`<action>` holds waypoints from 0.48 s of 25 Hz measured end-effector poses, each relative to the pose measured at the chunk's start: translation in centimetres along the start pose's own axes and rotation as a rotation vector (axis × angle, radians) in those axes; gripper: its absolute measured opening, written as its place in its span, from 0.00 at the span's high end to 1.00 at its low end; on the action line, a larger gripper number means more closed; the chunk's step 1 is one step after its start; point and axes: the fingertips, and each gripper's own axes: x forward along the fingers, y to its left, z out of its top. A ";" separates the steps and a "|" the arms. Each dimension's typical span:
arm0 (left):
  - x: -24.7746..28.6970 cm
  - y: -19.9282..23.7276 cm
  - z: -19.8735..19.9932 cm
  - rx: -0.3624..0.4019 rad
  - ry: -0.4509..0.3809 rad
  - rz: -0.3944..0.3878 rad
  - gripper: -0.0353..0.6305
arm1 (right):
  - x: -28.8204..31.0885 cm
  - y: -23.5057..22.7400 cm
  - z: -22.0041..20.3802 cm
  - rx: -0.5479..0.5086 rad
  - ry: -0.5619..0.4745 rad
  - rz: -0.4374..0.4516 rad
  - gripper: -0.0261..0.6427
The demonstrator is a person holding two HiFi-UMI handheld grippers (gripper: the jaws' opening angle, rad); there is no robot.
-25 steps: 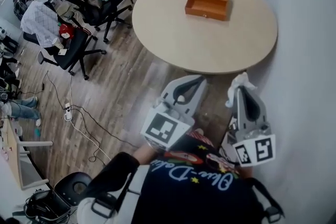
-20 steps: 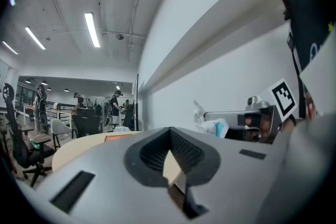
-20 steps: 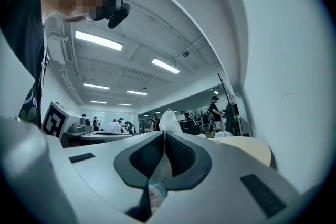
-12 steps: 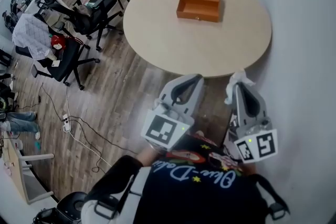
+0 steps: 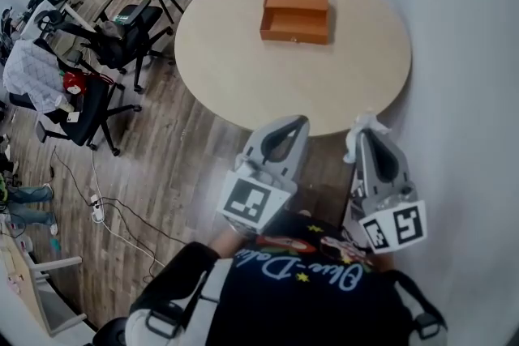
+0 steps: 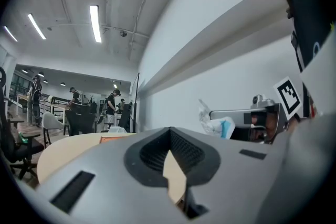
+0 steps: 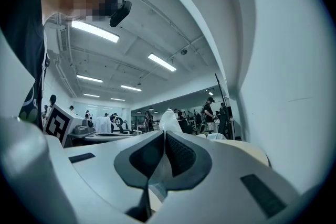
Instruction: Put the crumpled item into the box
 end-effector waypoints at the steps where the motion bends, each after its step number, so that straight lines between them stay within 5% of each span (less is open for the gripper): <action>1: 0.3 0.5 -0.1 -0.005 0.005 -0.002 0.96 | 0.6 -0.1 0.0 0.001 0.003 -0.003 0.95; 12: 4.2 6.9 -0.4 -0.024 0.013 -0.019 0.96 | 7.9 -1.7 0.0 -0.014 0.010 -0.018 0.95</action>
